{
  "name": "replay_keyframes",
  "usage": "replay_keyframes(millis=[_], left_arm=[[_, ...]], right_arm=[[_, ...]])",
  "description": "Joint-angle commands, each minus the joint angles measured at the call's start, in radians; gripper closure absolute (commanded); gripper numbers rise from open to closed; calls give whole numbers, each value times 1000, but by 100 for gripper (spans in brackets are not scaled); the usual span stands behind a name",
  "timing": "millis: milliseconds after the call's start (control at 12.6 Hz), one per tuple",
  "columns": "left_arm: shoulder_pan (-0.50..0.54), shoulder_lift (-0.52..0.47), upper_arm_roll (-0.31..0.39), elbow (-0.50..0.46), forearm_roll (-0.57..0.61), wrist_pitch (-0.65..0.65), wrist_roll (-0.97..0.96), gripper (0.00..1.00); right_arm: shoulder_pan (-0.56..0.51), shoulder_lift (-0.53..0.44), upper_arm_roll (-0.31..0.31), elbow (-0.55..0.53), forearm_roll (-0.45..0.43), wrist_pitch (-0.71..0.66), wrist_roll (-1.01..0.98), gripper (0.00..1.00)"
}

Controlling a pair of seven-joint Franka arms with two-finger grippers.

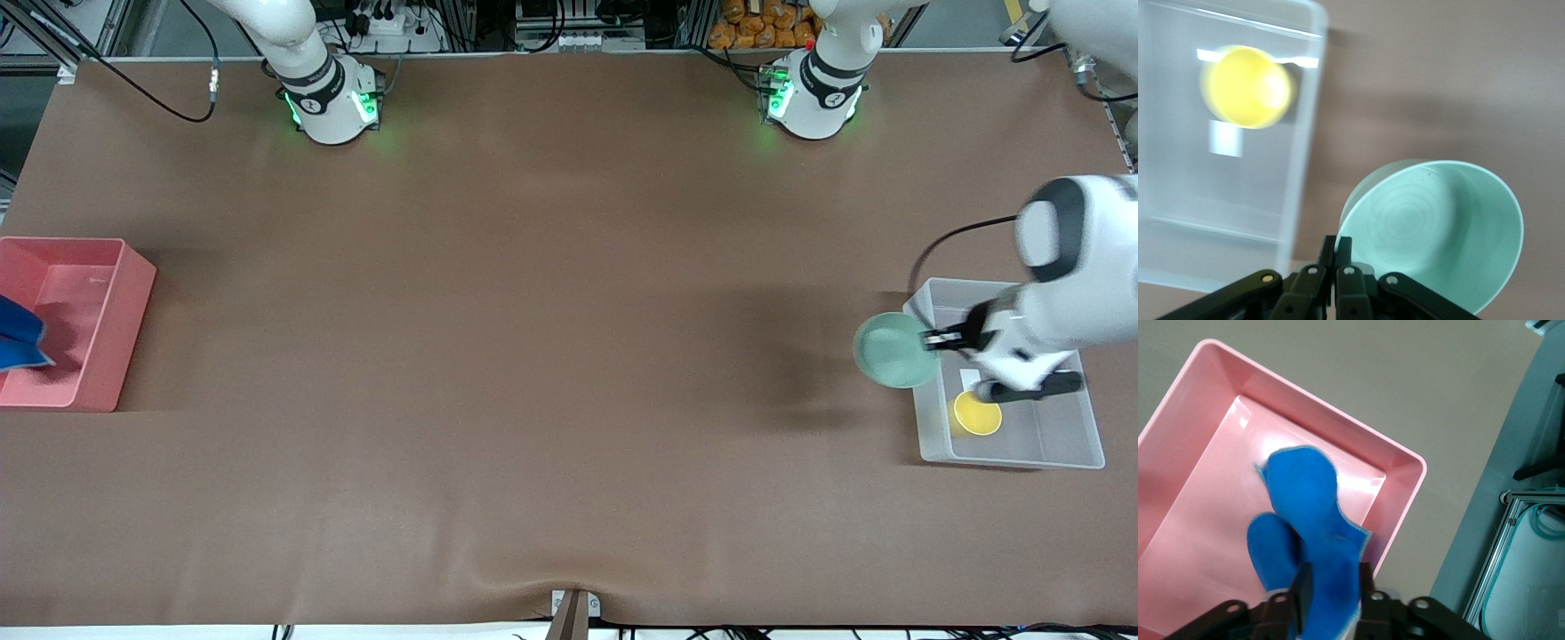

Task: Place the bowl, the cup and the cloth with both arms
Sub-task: 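Release the cloth in the tray while the left gripper carries the bowl, then lower the bowl into the clear bin beside the cup with the left gripper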

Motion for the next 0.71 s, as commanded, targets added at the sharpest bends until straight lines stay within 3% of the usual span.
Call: replay_keyframes(millis=[0, 238, 634], left_arm=[[37, 14, 85, 18, 28, -20, 185, 100], [40, 45, 167, 7, 40, 36, 311, 100], [104, 128, 176, -21, 40, 182, 415, 100]], right_arm=[[9, -20, 5, 22, 20, -63, 76, 0], [43, -86, 6, 37, 2, -249, 258, 0], [73, -179, 6, 33, -1, -424, 455, 0]])
